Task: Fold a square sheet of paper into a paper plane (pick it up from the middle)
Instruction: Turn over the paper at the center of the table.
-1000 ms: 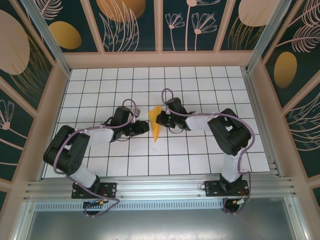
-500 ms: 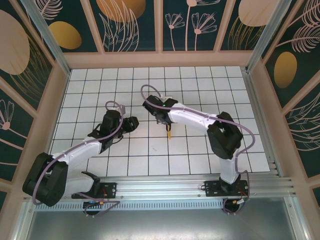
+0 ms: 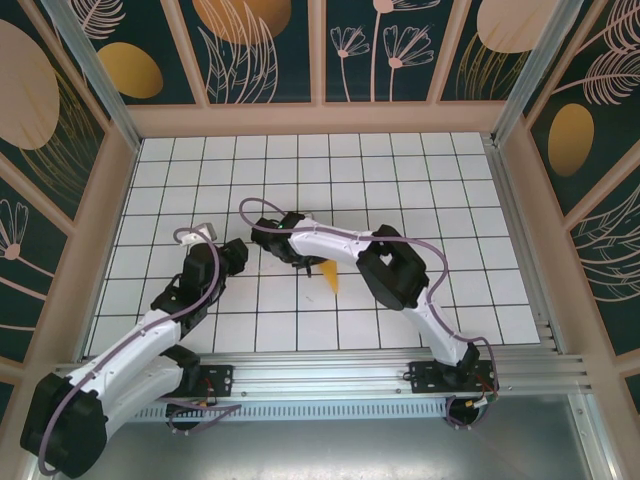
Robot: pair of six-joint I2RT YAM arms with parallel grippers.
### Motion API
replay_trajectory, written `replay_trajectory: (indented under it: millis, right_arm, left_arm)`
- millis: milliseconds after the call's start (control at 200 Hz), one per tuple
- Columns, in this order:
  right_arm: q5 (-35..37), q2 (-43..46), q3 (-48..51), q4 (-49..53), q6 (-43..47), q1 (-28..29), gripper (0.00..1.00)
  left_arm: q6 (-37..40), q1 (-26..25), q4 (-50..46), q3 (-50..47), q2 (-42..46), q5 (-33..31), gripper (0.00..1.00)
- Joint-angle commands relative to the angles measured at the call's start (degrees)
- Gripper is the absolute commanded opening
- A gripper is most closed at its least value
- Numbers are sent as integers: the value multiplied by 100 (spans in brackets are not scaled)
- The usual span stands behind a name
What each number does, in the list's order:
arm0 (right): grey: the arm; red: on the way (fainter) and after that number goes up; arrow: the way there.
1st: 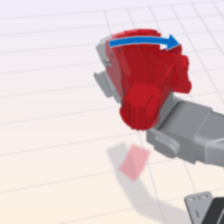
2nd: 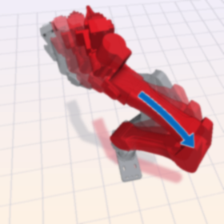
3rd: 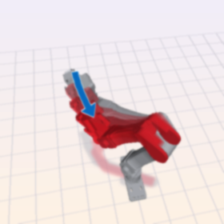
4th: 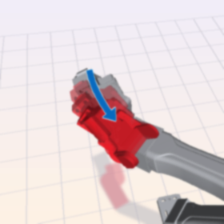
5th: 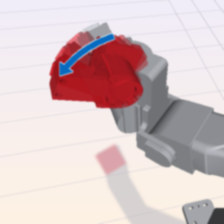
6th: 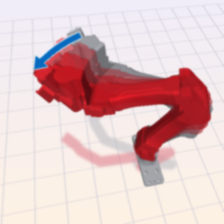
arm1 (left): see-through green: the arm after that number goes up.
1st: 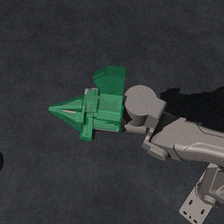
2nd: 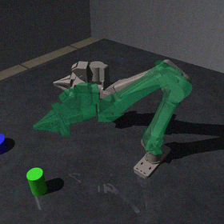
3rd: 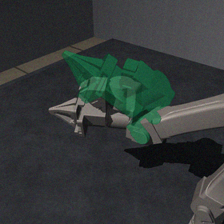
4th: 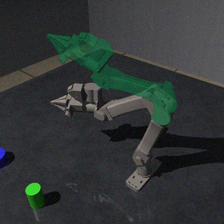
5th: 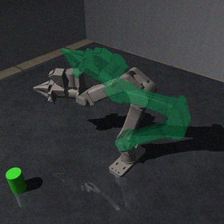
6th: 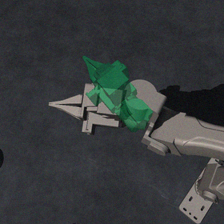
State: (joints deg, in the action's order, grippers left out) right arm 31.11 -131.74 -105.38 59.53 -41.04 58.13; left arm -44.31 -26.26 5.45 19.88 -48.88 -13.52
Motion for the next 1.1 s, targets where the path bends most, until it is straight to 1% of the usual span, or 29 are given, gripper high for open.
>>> replay_trajectory:
  millis: [0, 45, 115, 170, 235, 275, 345, 430, 460, 520, 650, 741, 781, 801, 861, 911, 971, 1036, 1096]
  right_arm:
    - [-704, -7, 38, -439, 281, -27, 24]
    - [-1025, 71, 176, -740, 364, -55, 29]
    - [-1471, 284, 431, -1222, 480, -97, 32]
    - [-1707, 566, 674, -1614, 536, -122, 42]
    - [-2059, 955, 1005, -2137, 612, -184, 44]
    - [-2260, 1201, 1226, -2402, 624, -241, 48]
    - [-2576, 1644, 1647, -2822, 666, -344, 49]
    - [-2965, 2153, 2186, -3289, 728, -478, 54]
    - [-3001, 2284, 2336, -3420, 744, -520, 54]
    - [-3374, 2601, 2734, -3716, 766, -639, 55]
    - [-4097, 2999, 3294, -4216, 872, -857, 57]
    - [-4114, 3235, 3508, -4320, 922, -890, 57]
    - [-4064, 3353, 3632, -4361, 893, -931, 56]
    - [-4065, 3422, 3710, -4401, 880, -963, 53]
    - [-4253, 3640, 4042, -4686, 840, -1111, 42]
    - [-4534, 3812, 4335, -5045, 789, -1266, 30]
    - [-4901, 3904, 4650, -5431, 713, -1416, 20]
    - [-5202, 3900, 4812, -5661, 711, -1467, 11]
    - [-5428, 3865, 4844, -5768, 733, -1462, 7]
  left_arm:
    - [-87, 16, -155, -98, 200, -371, 50]
    - [-33, 16, -159, -86, 205, -349, 50]
    - [41, 16, -150, -57, 163, -269, 51]
    - [91, 16, -118, -35, 127, -182, 51]
    - [120, 16, -78, -19, 78, -62, 52]
    - [133, 16, -49, -6, 48, 32, 53]
    - [175, 16, 49, 15, -27, 302, 54]
    - [187, 16, 150, 59, -195, 665, 55]
    - [169, 16, 180, 71, -268, 797, 55]
    - [126, 17, 233, 111, -423, 1021, 56]
    - [16, 16, 339, 139, -677, 1317, 56]
    - [-46, 16, 445, 154, -818, 1480, 56]
    - [-58, 16, 476, 186, -903, 1589, 56]
    - [-76, 20, 490, 199, -951, 1643, 56]
    - [-102, 19, 578, 213, -1109, 1851, 55]
    - [-145, 16, 646, 240, -1264, 2020, 54]
    - [-214, 16, 768, 249, -1470, 2239, 52]
    - [-294, 20, 895, 253, -1680, 2453, 51]
    - [-358, 16, 978, 246, -1834, 2582, 49]
